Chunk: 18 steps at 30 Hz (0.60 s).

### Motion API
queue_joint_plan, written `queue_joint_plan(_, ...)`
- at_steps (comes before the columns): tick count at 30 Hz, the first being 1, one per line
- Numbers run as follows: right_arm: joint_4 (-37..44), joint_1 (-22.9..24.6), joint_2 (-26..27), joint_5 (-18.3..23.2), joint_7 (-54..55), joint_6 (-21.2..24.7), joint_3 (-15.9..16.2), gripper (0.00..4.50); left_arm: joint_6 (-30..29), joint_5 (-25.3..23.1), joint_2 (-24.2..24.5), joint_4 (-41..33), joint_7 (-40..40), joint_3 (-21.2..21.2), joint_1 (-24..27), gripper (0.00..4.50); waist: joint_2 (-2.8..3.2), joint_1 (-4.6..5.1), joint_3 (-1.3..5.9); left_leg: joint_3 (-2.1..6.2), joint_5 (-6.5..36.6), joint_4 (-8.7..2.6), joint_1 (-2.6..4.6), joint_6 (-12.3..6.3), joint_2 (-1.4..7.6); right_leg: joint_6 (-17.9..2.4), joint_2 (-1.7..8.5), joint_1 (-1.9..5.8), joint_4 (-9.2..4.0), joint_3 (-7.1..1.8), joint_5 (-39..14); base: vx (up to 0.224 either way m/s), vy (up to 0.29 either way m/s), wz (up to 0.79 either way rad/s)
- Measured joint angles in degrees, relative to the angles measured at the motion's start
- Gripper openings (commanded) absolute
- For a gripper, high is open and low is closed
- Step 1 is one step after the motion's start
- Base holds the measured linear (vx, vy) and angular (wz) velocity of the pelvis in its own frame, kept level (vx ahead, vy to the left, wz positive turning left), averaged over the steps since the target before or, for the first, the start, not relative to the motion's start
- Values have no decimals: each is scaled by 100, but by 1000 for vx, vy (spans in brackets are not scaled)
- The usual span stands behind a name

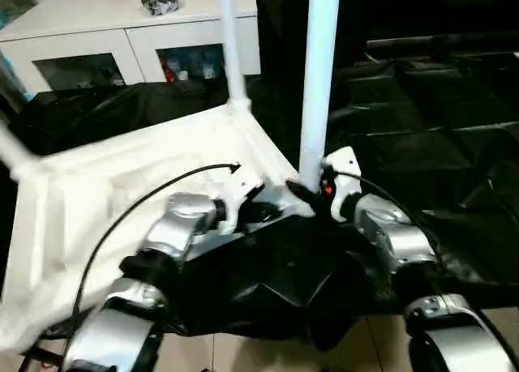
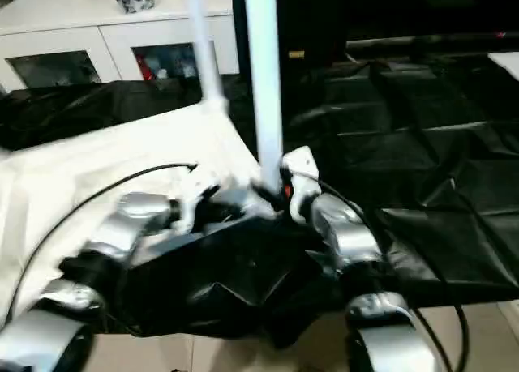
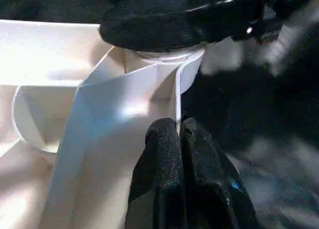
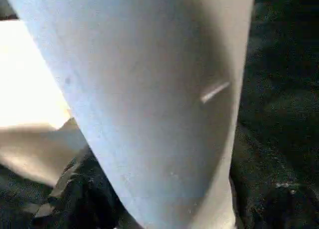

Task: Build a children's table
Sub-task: Rotate leg to tighten

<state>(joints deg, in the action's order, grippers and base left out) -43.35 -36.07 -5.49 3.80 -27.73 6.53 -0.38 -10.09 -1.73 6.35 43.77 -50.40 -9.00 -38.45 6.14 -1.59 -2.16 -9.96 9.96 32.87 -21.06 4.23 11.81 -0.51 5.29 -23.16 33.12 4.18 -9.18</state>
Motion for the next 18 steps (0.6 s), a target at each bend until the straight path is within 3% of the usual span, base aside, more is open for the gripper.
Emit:
queue_joint_plan(2, -130, -58, 52, -14, 166, -79, -36, 311, -18, -24, -54, 3, 128, 15, -4, 0, 8, -2, 4, 0, 0, 0, 1, 0, 0, 1, 0, 1, 0, 1, 0, 0, 0, 0)
queue_joint_plan(7, -204, -77, 120, 2, 173, -117, -92, 366, -22, -26, -65, 3, 132, 15, -5, 0, 8, 1, 3, 1, 1, 4, -2, -1, -2, 1, 2, 2, -2, -1, 0, 0, 0, 0)
queue_joint_plan(11, -186, -30, 35, 10, -323, -234, -81, 370, 21, -23, 19, -9, -142, 0, -4, 0, 3, -5, 1, 0, 3, 3, -5, -6, 0, 3, 2, 0, -2, 2, -2, 0, 0, 0)
queue_joint_plan(15, 160, 277, -341, 76, -1502, -364, 155, 370, 54, 4, 279, -155, -768, -103, 83, 0, -1, -41, -2, -2, -10, 3, -10, -34, 4, 4, 1, -3, -1, 8, -4, 0, 0, 0)
queue_joint_plan(18, 624, 528, -801, 144, -2584, -274, 549, 370, 56, 137, 534, -332, -1382, -222, 227, 0, -2, -69, -2, -3, -11, 11, -11, -35, 4, 4, 2, -1, 3, 9, -4, 0, 0, 0)
